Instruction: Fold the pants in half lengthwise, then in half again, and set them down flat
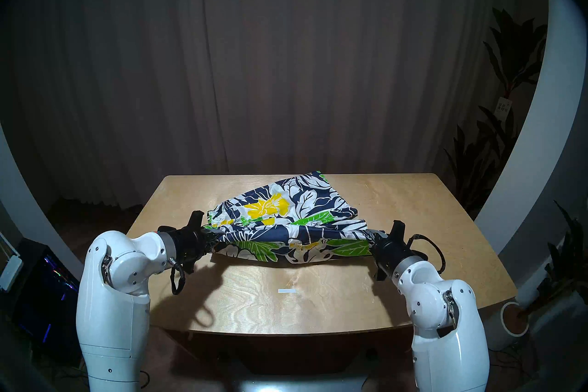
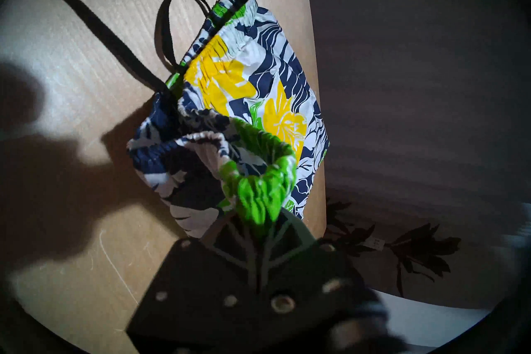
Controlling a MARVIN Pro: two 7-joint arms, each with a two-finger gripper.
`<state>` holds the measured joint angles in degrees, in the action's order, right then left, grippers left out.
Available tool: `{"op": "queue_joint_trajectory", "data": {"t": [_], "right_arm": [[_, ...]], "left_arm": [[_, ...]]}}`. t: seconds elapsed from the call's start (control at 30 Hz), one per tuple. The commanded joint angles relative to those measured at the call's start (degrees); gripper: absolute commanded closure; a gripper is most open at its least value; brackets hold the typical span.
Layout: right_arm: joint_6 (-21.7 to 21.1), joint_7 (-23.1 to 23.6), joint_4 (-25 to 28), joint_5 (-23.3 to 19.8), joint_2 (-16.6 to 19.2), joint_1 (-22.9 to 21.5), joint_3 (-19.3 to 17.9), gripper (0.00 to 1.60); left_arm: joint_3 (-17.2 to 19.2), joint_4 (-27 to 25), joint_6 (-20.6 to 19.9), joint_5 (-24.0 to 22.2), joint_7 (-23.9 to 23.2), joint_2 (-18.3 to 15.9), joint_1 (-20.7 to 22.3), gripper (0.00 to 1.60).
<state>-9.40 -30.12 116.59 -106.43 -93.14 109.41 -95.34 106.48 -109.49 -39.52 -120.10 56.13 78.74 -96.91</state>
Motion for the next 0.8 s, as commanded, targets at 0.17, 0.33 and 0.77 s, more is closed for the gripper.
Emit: {"op": "queue_joint_trajectory", "data": {"t": [0.17, 0.33, 0.77], "right_arm": [[2.83, 2.38, -3.71, -0.89, 0.71, -10.26, 1.82, 1.60], [3.50, 3.67, -6.00, -0.84, 0.95, -12.35, 3.11, 1.60], [4.21, 5.47, -12.16, 0.16, 1.59, -20.00, 4.64, 1.60]], "left_arm": [[0.90, 2.10, 2.12, 2.92, -1.24, -1.48, 7.54, 1.60], [0.60, 3.84, 3.11, 4.11, -1.32, -1.66, 9.86, 1.60], [-1.82, 6.32, 4.11, 6.09, -2.11, -1.25, 14.27, 1.60]]}}
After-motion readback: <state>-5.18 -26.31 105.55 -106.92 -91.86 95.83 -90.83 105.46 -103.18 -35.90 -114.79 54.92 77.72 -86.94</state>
